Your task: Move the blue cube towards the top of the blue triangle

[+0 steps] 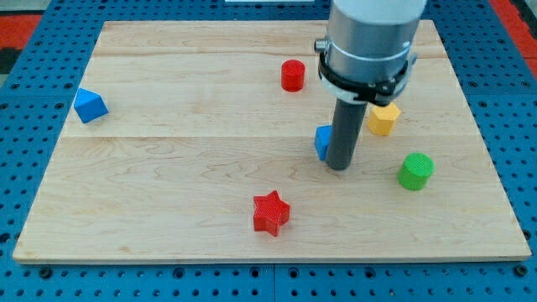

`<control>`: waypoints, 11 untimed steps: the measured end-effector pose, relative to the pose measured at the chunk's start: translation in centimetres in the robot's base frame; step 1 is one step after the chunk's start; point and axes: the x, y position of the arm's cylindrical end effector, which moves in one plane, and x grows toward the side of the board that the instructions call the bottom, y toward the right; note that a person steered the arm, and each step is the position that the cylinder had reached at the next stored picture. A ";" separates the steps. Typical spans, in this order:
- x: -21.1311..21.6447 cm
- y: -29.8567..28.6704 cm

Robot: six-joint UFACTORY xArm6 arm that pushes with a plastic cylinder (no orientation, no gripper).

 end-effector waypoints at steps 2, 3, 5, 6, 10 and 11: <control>-1.4 0.3; -2.1 1.9; -4.3 3.3; -4.3 0.9; -4.3 -13.0; -3.3 -15.1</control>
